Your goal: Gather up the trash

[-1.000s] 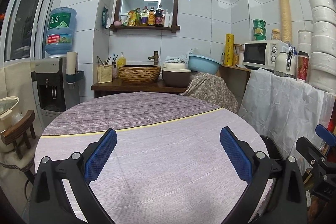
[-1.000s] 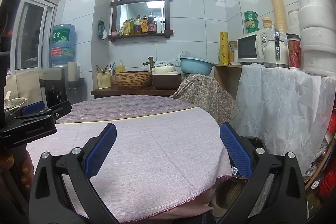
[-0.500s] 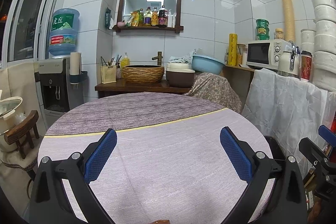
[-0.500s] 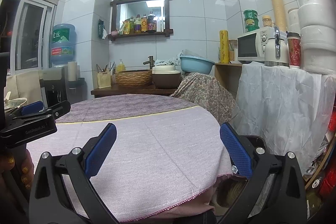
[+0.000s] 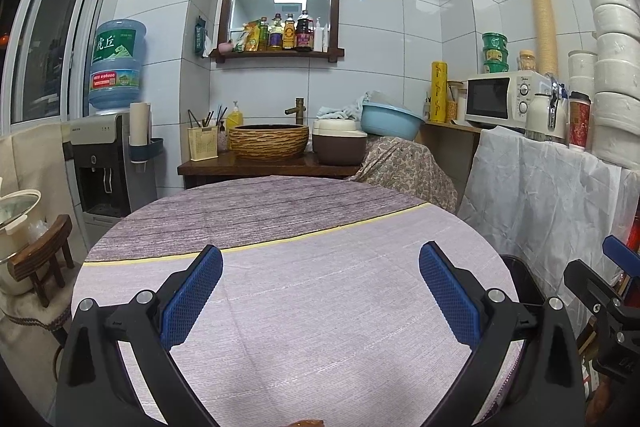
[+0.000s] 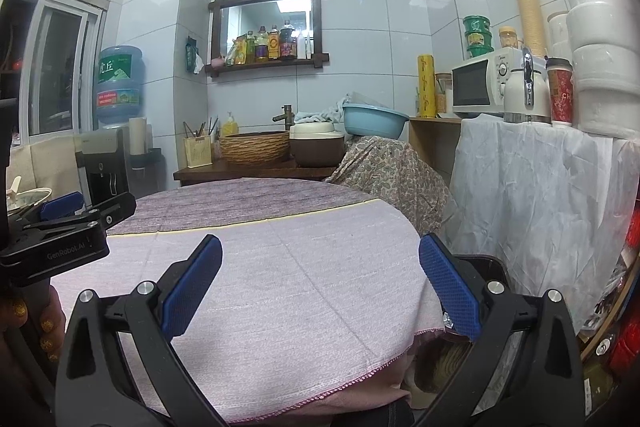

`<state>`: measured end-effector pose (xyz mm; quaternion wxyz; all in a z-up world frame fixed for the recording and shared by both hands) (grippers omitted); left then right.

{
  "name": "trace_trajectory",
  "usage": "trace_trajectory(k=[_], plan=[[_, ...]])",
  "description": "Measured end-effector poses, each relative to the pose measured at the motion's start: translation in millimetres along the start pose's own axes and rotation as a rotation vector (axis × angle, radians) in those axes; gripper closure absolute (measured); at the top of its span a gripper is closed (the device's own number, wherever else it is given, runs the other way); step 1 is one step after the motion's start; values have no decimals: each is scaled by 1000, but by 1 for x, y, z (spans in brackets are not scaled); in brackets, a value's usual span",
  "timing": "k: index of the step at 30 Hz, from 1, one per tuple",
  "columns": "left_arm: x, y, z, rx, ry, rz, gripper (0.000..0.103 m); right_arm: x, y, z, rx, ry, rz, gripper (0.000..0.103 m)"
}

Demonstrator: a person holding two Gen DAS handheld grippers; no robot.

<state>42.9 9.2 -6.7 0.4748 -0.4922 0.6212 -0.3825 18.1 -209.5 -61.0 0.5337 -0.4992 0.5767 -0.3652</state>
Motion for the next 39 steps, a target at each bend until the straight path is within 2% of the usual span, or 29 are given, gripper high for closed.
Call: trace_trajectory(k=[39], plan=[[4, 1, 1, -12, 12, 9, 5, 1, 2, 4, -16, -12, 17, 6]])
Point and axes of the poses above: each gripper's, at about its wrist camera, not at the fingertips, and z roughly the way its jaws point, x to its right, y to its underside, the point moved 6 cm from there along z, roughly the way its jaws point, and after that the axes turned 13 degrees about z, right-handed, at the moved point
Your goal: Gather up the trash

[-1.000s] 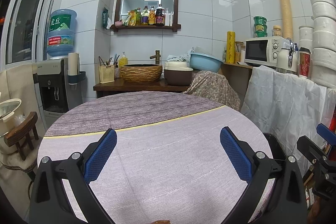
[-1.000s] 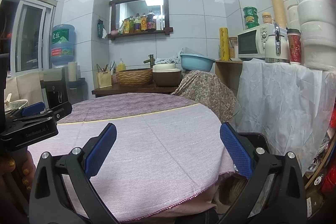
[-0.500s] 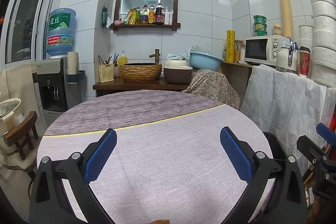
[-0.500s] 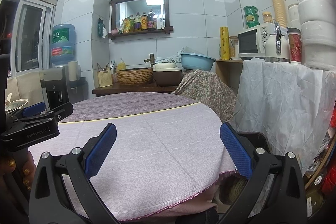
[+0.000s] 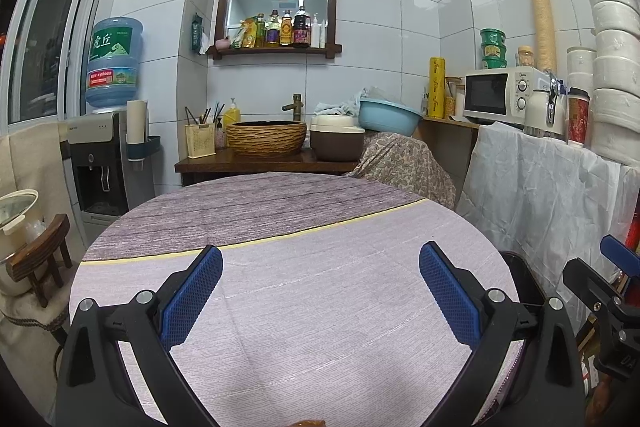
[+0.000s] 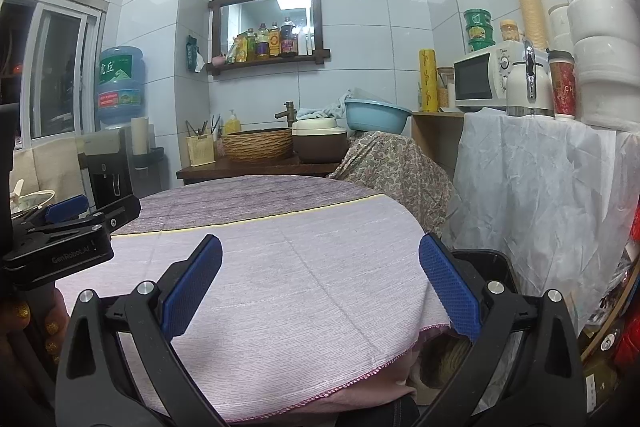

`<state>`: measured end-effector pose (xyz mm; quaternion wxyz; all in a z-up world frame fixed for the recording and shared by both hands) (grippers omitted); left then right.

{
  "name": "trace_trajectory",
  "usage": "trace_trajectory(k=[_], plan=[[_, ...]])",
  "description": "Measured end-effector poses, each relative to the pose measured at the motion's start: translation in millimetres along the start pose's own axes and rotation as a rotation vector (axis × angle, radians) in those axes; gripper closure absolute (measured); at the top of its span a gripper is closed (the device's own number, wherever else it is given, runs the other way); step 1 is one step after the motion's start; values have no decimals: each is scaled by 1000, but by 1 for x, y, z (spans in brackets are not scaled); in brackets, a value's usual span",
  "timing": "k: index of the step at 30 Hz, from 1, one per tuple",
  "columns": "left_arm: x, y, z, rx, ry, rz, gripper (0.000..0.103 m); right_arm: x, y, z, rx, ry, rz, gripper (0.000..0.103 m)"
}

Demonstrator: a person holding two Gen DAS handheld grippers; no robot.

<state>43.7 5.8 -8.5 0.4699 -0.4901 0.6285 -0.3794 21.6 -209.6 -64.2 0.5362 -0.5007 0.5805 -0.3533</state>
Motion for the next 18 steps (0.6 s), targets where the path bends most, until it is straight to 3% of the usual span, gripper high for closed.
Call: trace_trajectory(k=[18], plan=[[7, 2, 1, -10, 1, 13, 5, 1, 1, 0, -5, 0, 6, 6]])
Point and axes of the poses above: each gripper's, at about its wrist camera, not at the fingertips, and z roughly the way its jaws point, x to its right, y to its underside, the point moved 6 cm from there along z, roughly the way its jaws point, and after that the axes turned 13 degrees about z, right-handed, at the moved point
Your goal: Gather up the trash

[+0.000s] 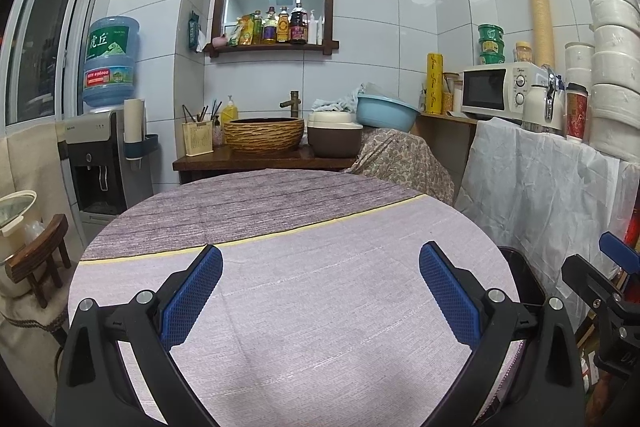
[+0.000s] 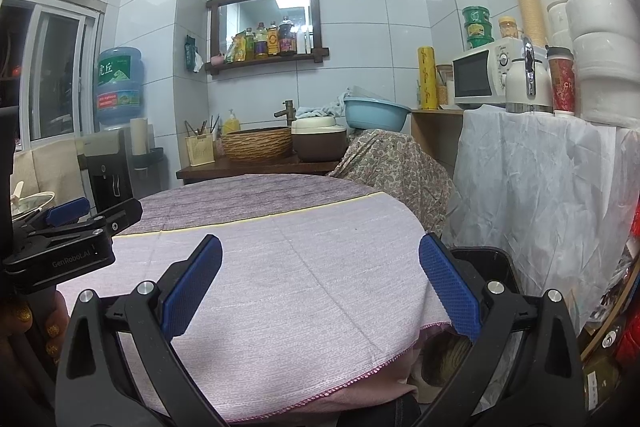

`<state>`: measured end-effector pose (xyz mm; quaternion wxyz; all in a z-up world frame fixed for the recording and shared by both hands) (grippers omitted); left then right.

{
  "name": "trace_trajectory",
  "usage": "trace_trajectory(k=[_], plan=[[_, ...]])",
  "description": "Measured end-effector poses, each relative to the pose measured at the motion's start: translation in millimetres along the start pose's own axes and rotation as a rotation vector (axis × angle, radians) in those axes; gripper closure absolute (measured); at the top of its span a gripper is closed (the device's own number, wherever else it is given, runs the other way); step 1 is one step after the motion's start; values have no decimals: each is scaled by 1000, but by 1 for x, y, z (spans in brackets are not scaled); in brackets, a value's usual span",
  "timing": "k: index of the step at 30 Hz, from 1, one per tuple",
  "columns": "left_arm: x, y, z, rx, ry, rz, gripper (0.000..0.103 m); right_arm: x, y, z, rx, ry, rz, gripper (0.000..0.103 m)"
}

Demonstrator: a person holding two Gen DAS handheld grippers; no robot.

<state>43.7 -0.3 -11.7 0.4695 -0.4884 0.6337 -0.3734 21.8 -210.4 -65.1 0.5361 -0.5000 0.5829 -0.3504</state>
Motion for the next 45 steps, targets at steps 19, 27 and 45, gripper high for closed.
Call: trace_trajectory(k=[19, 27, 45], plan=[[1, 2, 0, -17, -1, -8, 5, 1, 1, 1, -3, 2, 5, 6], [0, 2, -1, -21, -1, -9, 5, 0, 3, 2, -9, 3, 2, 6], [2, 3, 1, -28, 1, -9, 5, 0, 3, 3, -9, 3, 2, 6]])
Point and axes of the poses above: each gripper's, at about its wrist camera, not at the fingertips, and z roughly the way its jaws point, x to its right, y to its underside, the point moved 6 cm from there along z, roughly the way its jaws point, and after that the axes turned 13 degrees about z, right-handed, at the moved point
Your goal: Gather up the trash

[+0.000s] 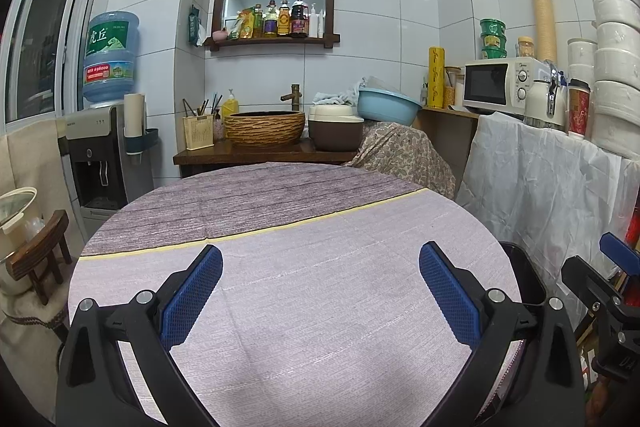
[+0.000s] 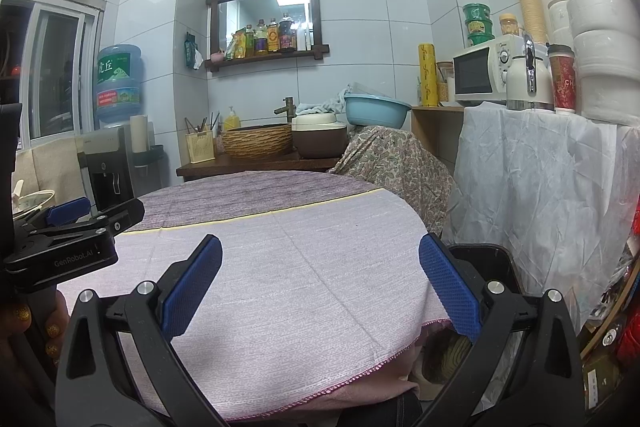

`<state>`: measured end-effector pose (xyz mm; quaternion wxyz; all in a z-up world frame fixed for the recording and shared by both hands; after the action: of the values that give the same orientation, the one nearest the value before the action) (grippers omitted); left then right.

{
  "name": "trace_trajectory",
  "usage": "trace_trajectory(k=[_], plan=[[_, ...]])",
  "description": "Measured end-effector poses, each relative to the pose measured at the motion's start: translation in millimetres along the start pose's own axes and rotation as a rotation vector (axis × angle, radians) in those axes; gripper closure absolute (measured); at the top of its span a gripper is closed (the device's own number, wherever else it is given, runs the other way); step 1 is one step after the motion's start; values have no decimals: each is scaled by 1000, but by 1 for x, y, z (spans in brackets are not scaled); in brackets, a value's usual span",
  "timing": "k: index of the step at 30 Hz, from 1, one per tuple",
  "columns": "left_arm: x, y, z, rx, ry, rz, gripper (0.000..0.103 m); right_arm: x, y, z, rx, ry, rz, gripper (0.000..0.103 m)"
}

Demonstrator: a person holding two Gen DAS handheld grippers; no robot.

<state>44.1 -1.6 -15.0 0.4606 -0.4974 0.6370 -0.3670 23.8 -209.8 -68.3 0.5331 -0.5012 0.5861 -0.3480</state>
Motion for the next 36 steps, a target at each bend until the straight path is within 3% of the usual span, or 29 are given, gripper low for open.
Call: trace_trajectory(k=[36], plan=[[8, 0, 2, -5, 10, 4, 5, 9, -2, 2, -1, 45, 4, 6]])
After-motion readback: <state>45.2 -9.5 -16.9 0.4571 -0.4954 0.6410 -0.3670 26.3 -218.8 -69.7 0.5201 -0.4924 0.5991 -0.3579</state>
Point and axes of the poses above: each gripper's, at about its wrist camera, not at the fingertips, and z roughly the way its jaws point, x to its right, y to its underside, the point moved 6 cm from there along z, roughly the way its jaws point, and after that the axes turned 13 degrees about z, right-handed, at the moved point
